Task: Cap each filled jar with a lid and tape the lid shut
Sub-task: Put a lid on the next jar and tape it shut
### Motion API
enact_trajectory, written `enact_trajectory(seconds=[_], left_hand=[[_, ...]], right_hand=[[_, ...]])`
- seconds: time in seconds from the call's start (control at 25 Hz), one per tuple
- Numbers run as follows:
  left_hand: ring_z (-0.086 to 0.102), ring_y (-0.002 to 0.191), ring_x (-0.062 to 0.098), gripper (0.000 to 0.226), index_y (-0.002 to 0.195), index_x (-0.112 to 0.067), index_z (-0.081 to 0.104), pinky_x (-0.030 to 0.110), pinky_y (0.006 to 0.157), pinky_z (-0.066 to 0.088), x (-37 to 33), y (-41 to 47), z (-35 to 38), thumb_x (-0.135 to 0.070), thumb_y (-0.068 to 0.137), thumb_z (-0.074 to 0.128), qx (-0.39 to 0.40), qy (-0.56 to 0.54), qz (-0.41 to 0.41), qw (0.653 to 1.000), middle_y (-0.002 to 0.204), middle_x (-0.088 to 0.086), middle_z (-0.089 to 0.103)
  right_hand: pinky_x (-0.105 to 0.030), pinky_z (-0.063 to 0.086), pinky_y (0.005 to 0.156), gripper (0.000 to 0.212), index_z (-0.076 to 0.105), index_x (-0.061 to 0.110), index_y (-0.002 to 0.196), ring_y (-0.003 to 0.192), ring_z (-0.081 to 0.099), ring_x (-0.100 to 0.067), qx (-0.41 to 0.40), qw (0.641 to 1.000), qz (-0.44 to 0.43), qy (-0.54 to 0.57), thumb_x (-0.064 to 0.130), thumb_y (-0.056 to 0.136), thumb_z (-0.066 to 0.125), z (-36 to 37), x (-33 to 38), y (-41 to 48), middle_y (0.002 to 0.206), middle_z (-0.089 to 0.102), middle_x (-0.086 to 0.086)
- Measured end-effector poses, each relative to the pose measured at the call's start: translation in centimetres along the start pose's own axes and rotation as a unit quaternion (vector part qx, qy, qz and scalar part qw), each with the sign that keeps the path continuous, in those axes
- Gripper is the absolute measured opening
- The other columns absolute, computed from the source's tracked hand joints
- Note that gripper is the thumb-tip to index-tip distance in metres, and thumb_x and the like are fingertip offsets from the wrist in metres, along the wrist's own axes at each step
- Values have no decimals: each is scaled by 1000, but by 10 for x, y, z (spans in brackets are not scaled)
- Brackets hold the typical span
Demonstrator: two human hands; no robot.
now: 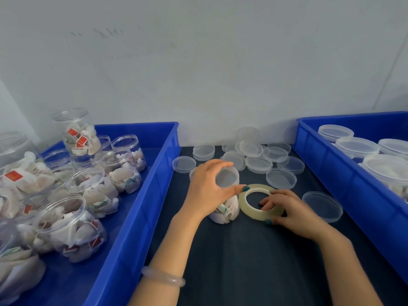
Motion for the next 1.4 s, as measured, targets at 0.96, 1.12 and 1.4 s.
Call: enact_trajectory(seconds=[0.96,1.12,1.4], left_hand=[[68,93,11,15,100,-26,80,30,88,51,-79,-50,-22,-28,86,76,-351,132,157,914,103,-12,73],[65,88,3,6,84,-28,77,28,87,48,-66,-48,-28,-29,79,82,-361,26,89,928,89,-18,73],[57,98,9,9,90,-20,71,26,91,38,-50,-38,-13,-20,84,78,-283,15,19,959,95,-13,69]], right_hand=[[-30,41,74,20,54,12,103,82,47,-22,-205,894,-137,374,24,91,44,-31,70,-18,90,53,-7],[-33,40,76,22,57,17,106,86,48,-15,-218,913,-141,315,23,90,43,-30,71,-18,92,54,3],[-25,39,79,25,57,26,112,95,50,-11,-278,937,-146,155,37,102,36,-32,74,-17,99,52,22]])
Point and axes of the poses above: each hand's wrist, its own y-axis towards the middle knuckle, its own z-axis out of the palm, x = y × z, the point moved 10 cm from there along y, towards the middle knuckle
